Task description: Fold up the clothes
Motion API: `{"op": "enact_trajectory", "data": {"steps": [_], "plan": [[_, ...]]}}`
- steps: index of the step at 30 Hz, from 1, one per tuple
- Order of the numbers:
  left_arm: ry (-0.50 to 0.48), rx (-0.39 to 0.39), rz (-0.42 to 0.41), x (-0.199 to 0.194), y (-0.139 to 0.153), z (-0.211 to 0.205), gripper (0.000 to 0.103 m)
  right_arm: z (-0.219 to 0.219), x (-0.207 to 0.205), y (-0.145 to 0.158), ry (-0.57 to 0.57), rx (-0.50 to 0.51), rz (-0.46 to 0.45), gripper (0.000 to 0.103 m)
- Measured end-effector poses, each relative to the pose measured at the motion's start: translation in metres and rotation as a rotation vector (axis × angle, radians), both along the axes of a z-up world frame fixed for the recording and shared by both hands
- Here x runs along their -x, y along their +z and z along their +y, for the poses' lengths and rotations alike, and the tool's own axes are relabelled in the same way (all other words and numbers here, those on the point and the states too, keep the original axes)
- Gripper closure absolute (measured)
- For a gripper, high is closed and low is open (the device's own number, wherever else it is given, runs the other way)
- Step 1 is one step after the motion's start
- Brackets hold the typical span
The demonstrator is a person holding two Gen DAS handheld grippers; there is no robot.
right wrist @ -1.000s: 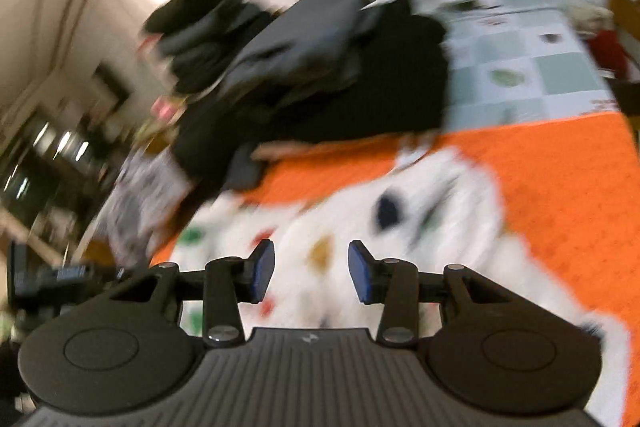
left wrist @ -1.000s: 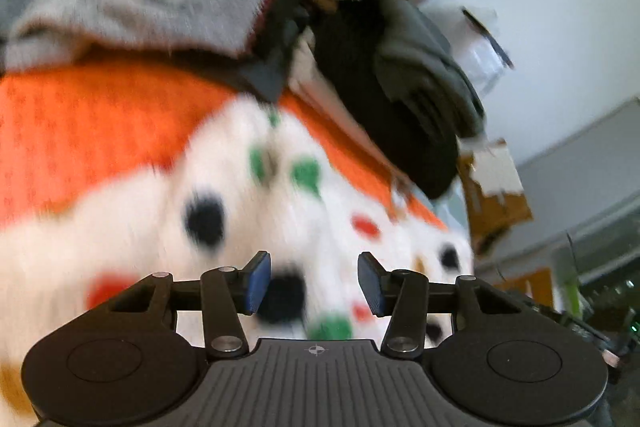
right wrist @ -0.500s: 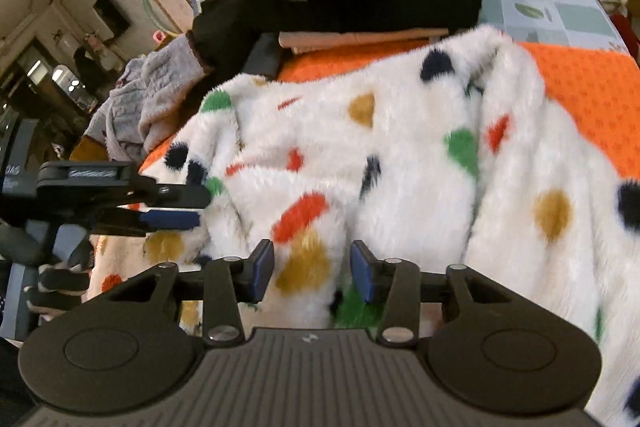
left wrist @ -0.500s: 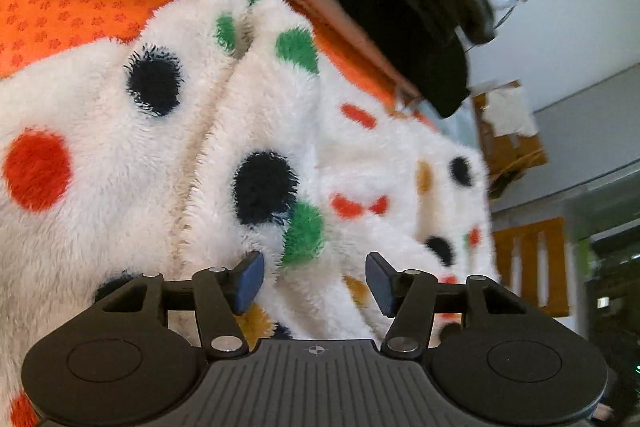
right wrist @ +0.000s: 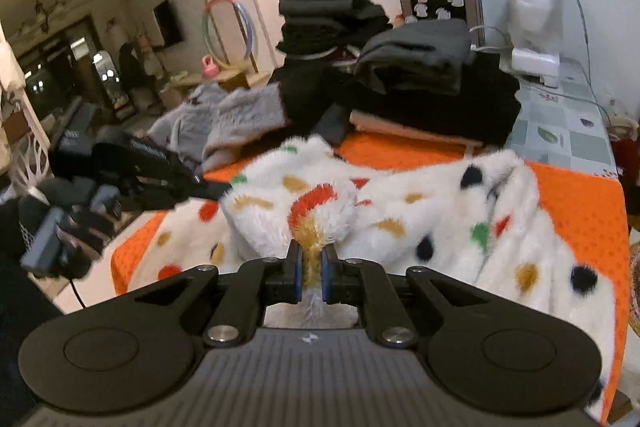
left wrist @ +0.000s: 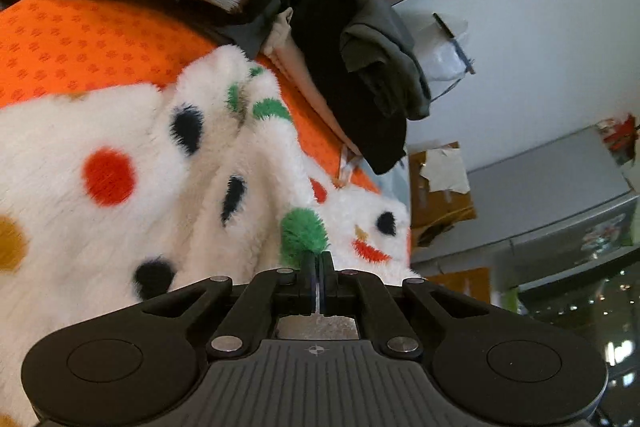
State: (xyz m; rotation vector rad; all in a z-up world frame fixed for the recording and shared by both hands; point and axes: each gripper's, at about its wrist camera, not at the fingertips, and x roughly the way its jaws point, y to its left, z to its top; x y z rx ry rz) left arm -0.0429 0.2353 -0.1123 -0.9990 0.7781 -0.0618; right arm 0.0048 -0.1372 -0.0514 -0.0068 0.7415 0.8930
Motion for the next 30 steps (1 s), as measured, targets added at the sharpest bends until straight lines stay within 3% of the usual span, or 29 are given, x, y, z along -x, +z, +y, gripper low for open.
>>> {"op": "enact_trajectory", "data": {"steps": [3, 4, 5, 8, 12, 14, 16, 19, 25, 30], "plan": [[-0.001, -0.020, 0.052, 0.017, -0.017, 0.000, 0.099, 0.000, 0.012, -0.023, -0.031, 0.022, 0.070, 0.090], [0.000, -0.044, 0.081, 0.020, -0.024, 0.000, 0.099, 0.001, 0.015, -0.033, -0.035, 0.035, 0.094, 0.086], [0.001, -0.073, 0.111, 0.023, -0.031, -0.001, 0.099, 0.003, 0.018, -0.044, -0.045, 0.064, 0.118, 0.073], [0.015, -0.090, 0.139, 0.032, -0.038, 0.003, 0.099, 0.001, 0.026, -0.064, -0.081, 0.147, 0.168, 0.070], [0.001, -0.103, 0.101, 0.035, -0.026, 0.000, 0.090, -0.012, 0.019, -0.056, -0.168, 0.092, 0.182, 0.065], [-0.014, -0.105, 0.077, 0.030, -0.017, -0.006, 0.073, -0.020, 0.014, -0.051, -0.218, 0.054, 0.186, 0.064], [-0.024, -0.099, 0.063, 0.023, -0.012, -0.014, 0.064, -0.028, 0.008, -0.045, -0.267, 0.016, 0.190, 0.062], [-0.054, -0.111, 0.039, 0.011, -0.008, -0.032, 0.063, -0.037, 0.000, -0.038, -0.331, -0.038, 0.190, 0.061], [-0.144, -0.200, 0.035, -0.008, -0.008, -0.064, 0.064, -0.007, -0.013, -0.036, -0.279, -0.078, 0.124, 0.061], [-0.156, -0.366, 0.010, 0.010, -0.006, -0.067, 0.063, -0.003, -0.007, -0.042, -0.280, -0.055, 0.118, 0.061]]}}
